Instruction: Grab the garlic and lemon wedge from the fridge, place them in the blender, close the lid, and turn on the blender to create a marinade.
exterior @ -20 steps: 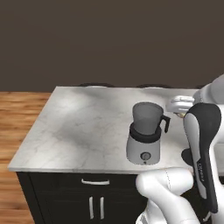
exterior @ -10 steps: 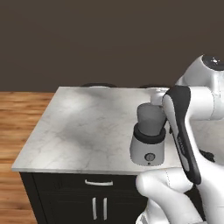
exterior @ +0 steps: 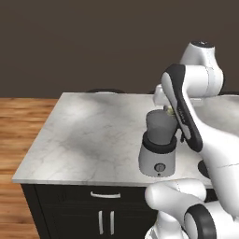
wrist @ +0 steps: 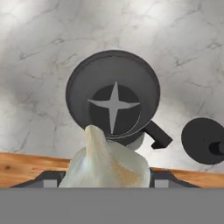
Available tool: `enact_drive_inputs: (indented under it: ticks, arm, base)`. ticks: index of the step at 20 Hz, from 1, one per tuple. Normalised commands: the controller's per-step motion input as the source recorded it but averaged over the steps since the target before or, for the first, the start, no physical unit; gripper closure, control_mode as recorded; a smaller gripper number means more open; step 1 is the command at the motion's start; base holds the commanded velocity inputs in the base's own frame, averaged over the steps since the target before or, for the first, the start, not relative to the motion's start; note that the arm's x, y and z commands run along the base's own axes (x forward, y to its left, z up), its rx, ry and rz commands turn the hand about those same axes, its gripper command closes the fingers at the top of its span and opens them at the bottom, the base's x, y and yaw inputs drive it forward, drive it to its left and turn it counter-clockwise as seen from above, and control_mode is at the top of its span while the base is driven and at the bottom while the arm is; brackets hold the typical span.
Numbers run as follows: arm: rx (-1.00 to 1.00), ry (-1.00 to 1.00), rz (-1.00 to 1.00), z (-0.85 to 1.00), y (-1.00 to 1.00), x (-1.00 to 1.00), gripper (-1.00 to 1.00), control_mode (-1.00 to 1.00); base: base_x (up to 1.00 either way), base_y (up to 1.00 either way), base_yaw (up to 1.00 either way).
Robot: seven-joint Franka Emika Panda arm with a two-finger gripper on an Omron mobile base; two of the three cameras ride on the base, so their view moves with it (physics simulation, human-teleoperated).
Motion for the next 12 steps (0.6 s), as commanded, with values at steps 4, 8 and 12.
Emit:
enact_drive_inputs:
  ticks: [4,8,12]
  arm:
    - [0.0,0.18,0.03,-0.71,0.0,0.23,1.0,-1.0]
    - [0.0,0.14,0.04,-0.6,0.0,0.24,1.0,-1.0]
    - [0.0,0.02,0.05,-0.36,0.0,0.21,1.0,-1.0]
  base:
    - [0.0,0.0,0.0]
    - [0.0,0.0,0.0]
    - [0.0,0.0,0.0]
